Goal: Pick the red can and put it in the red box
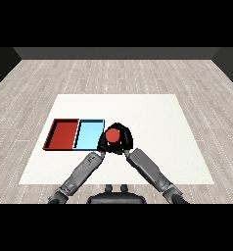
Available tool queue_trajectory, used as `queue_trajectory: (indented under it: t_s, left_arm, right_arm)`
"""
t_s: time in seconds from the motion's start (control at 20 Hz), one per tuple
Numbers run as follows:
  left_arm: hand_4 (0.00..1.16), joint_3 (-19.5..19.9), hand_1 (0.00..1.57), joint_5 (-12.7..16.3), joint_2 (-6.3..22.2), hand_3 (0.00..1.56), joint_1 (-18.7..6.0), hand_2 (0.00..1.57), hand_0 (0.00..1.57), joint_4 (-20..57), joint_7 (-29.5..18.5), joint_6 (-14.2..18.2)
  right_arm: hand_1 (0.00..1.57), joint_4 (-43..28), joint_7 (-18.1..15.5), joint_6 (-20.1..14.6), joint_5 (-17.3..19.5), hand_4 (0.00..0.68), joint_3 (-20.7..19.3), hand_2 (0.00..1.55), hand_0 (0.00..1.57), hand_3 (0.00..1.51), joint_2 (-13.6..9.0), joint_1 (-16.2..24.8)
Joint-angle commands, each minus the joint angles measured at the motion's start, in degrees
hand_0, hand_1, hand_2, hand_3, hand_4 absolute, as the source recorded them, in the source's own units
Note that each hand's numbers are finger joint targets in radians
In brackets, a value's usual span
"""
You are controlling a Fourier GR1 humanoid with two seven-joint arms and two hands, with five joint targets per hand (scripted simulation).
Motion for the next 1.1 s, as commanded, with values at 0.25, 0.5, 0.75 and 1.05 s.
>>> queue_trajectory:
  t_s: [0.25, 0.5, 0.75, 1.05]
  left_arm:
    - [0.88, -2.5, 1.57, 1.8, -2.0, 1.42, -1.9, 1.53, 1.57, -0.7, -0.5, 4.3]
    - [1.12, -0.2, 1.57, 4.3, -2.0, 1.49, -5.6, 1.56, 1.57, 1.0, -1.0, 2.6]
    - [1.14, -1.0, 1.57, 3.7, -2.0, 1.49, -2.1, 1.57, 1.57, 1.2, -3.8, 2.6]
    - [1.15, -1.1, 1.57, 0.9, -2.1, 1.49, -2.2, 1.57, 1.57, -1.3, -2.0, 4.0]
  right_arm:
    - [1.52, 3.5, -4.7, 0.2, -2.5, 0.549, 0.6, 1.46, 1.52, 1.40, 1.3, -1.4]
    - [1.25, -3.2, 0.2, 2.1, -3.6, 0.000, 2.1, 1.26, 1.25, 1.20, 1.3, 1.6]
    - [0.00, -2.7, 1.0, 6.5, 1.1, 0.000, -2.0, 0.00, 0.00, 0.00, 1.3, 1.7]
    - [0.00, -7.7, 4.0, 6.6, 4.4, 0.000, -4.4, 0.00, 0.00, 0.00, -0.3, 3.3]
